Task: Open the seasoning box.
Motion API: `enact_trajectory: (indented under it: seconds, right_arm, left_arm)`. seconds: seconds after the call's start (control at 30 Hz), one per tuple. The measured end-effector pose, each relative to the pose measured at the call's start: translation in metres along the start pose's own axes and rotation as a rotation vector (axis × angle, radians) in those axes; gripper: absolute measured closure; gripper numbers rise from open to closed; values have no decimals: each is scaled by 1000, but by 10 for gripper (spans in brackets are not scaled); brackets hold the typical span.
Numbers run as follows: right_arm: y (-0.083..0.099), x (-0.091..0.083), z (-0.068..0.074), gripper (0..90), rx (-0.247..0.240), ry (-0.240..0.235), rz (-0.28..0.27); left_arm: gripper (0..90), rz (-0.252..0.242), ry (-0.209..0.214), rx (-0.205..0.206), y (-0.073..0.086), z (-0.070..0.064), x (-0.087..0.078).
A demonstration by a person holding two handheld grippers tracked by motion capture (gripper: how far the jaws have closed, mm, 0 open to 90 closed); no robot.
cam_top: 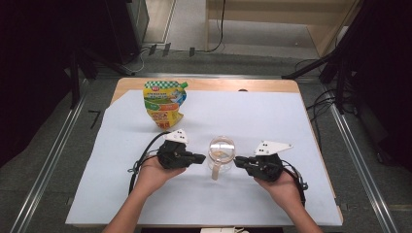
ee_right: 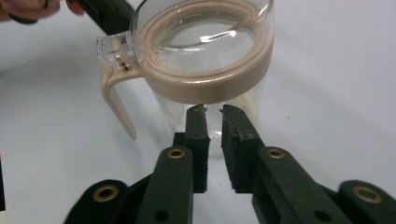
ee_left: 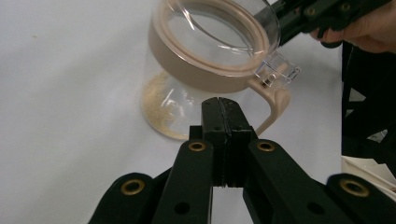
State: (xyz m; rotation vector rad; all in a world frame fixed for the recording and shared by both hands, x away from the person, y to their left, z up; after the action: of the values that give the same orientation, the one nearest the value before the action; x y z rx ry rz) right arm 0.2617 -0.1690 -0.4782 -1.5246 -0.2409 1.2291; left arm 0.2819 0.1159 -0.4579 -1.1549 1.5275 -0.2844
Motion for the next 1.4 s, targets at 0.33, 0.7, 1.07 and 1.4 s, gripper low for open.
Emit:
enact_trajectory:
  seconds: [0.33,0.7,1.07,1.4]
  right_arm:
    - [1,4,0,900,21,9,16]
    - [3,2,-3,900,34,30,17]
    - [8,1,-8,900,81,53,32]
    - [11,-7,-8,900,134,56,41]
  left_arm:
    - [900,34,2,36,-3,-14,21]
    - [900,58,27,52,-4,-22,35]
    - [900,53,69,67,-11,-30,51]
    - [900,50,131,59,-16,-30,57]
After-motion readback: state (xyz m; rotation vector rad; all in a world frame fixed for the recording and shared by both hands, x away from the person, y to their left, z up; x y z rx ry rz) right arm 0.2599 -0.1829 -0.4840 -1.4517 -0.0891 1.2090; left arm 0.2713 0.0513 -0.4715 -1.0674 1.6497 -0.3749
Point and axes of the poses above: each handheld gripper's, and its own axes: x roughly forward along the jaws, y roughly out of its underside, z roughly to its left, the point moved 1 cm from there along x, roughly forward along the jaws, and after that the axes turned 3 degrees about y, right-handed, at the moved point
